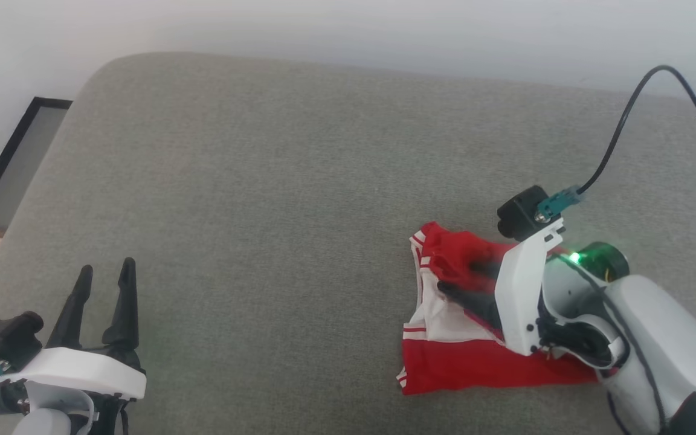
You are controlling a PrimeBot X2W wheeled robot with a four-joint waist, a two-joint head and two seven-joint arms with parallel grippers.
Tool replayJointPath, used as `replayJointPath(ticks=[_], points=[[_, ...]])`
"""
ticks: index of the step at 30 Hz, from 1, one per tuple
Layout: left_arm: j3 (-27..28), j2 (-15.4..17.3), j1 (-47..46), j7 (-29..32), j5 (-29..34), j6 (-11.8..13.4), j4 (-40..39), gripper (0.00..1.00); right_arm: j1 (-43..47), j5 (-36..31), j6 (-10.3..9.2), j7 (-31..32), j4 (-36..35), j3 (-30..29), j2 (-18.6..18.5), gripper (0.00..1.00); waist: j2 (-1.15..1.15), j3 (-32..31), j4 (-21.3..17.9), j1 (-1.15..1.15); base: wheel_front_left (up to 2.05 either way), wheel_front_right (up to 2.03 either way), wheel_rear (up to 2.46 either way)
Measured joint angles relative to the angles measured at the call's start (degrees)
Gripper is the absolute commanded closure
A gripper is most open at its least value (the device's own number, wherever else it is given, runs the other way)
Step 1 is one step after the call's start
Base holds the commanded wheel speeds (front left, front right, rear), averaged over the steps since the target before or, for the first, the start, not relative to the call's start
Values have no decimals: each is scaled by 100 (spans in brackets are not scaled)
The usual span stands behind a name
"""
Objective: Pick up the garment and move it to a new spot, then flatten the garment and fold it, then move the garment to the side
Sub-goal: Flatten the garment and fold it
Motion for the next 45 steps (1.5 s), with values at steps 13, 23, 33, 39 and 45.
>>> replayJointPath(ticks=[13,23,33,39,45], points=[[131,105,96,0,-36,0,-44,0,105,127,0,-447,-458,-522,-439,0,0,-191,-452,0,0,0,0],[221,214,244,0,-31,0,-58,0,597,14,0,-1273,-536,-1202,-691,0,0,-373,-871,0,0,0,0],[213,311,292,0,12,0,-46,0,1065,-158,0,-2737,-222,-1458,-909,0,0,-530,-1151,0,0,0,0],[221,363,366,0,16,-1,-32,0,1352,-298,0,-3889,246,-1547,-994,0,0,-600,-1259,0,0,0,0],[207,400,414,0,37,0,2,0,1459,-511,0,-4810,828,-1471,-988,0,0,-650,-1329,0,0,0,0]])
